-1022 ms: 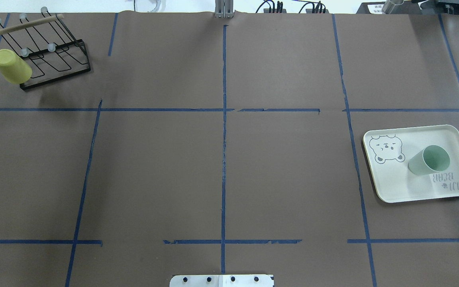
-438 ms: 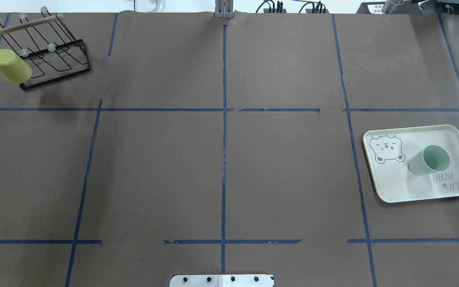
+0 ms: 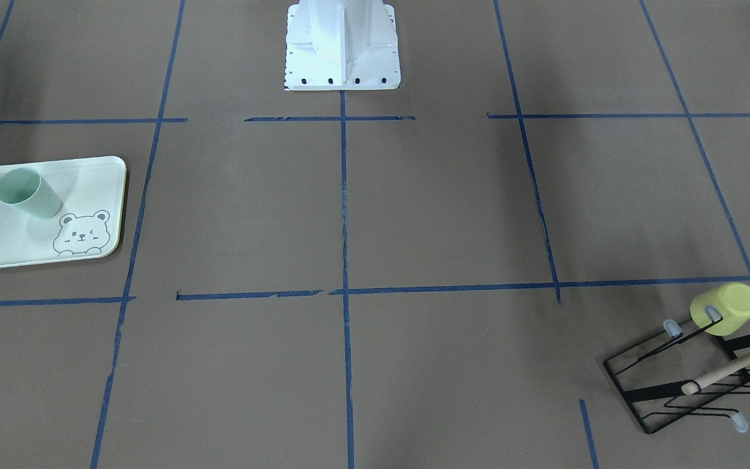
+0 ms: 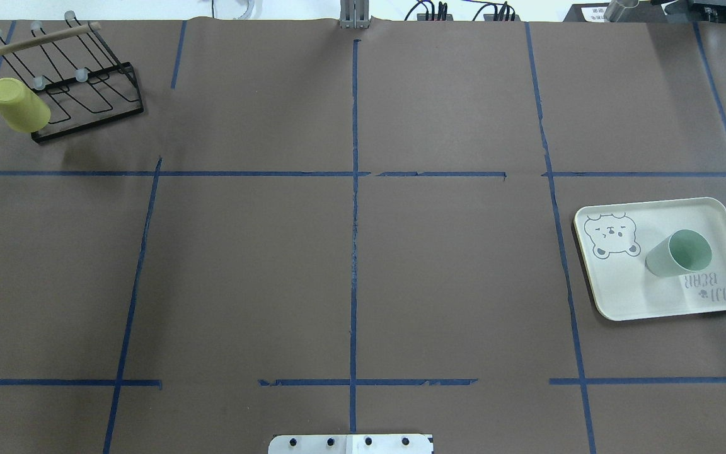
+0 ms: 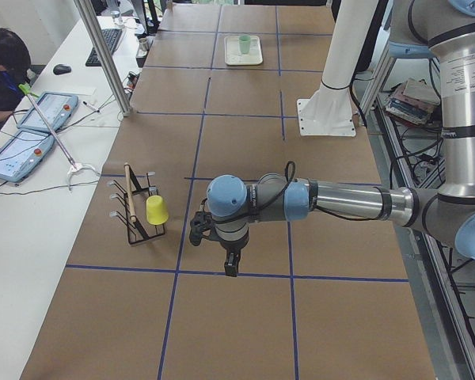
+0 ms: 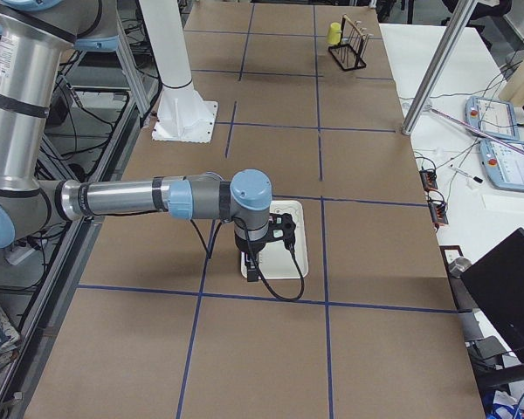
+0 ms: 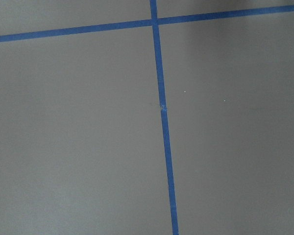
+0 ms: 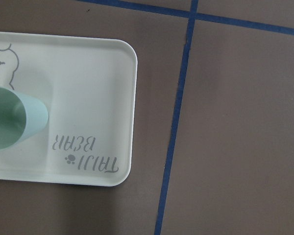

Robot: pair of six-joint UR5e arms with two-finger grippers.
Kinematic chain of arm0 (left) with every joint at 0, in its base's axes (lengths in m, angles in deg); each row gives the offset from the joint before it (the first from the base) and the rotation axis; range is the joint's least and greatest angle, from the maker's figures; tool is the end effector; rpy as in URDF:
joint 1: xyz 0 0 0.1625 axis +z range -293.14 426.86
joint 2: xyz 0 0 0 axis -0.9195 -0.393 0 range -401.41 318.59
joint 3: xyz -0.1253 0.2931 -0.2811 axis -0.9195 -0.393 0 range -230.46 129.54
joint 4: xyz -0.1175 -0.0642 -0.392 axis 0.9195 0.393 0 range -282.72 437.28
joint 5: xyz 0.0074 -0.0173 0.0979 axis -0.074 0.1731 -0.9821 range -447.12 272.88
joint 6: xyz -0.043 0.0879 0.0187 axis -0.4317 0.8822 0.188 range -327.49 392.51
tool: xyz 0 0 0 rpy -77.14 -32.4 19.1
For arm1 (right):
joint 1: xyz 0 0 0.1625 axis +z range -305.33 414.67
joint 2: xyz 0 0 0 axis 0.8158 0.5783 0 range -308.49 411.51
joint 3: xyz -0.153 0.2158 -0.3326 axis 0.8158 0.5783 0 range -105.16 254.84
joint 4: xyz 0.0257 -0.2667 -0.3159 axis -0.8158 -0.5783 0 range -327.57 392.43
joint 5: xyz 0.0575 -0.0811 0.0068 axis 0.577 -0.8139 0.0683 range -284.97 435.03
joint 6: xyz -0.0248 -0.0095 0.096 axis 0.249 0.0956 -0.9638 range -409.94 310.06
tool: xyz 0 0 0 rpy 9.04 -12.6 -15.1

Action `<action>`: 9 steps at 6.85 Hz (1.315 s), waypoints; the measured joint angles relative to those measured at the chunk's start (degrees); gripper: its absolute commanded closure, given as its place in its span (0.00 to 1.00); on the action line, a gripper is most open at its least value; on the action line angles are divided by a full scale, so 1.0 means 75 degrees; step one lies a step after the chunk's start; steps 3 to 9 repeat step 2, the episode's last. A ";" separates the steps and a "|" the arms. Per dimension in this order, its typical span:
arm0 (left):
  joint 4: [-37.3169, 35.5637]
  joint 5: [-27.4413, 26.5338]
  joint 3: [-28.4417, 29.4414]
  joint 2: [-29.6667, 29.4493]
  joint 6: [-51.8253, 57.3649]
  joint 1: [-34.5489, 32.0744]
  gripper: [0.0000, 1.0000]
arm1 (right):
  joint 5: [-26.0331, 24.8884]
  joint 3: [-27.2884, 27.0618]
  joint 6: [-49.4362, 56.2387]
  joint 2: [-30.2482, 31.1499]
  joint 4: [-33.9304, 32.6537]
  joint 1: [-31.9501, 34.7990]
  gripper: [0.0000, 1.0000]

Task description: Left arm grabs green cup and hands to right arm on tray

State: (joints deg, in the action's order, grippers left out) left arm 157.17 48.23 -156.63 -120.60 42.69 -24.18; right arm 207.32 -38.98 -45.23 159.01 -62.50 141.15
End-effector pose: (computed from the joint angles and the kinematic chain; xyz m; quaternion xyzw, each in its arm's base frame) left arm -0.0697 -0.4031 0.6213 -0.0004 0.3870 0.0576 0.9203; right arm 0.0438 -0.3667 0.5959 0.0150 -0.3606 -0.0714 0.9299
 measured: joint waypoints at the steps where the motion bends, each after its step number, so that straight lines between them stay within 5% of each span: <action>1: 0.0000 0.0000 0.0000 0.0000 -0.0002 0.0004 0.00 | 0.0006 0.0017 0.0002 -0.0001 0.0000 0.0000 0.00; 9: 0.0000 0.0000 -0.0001 0.0000 -0.0003 0.0006 0.00 | 0.0008 0.0028 0.0004 -0.0001 0.0000 0.0000 0.00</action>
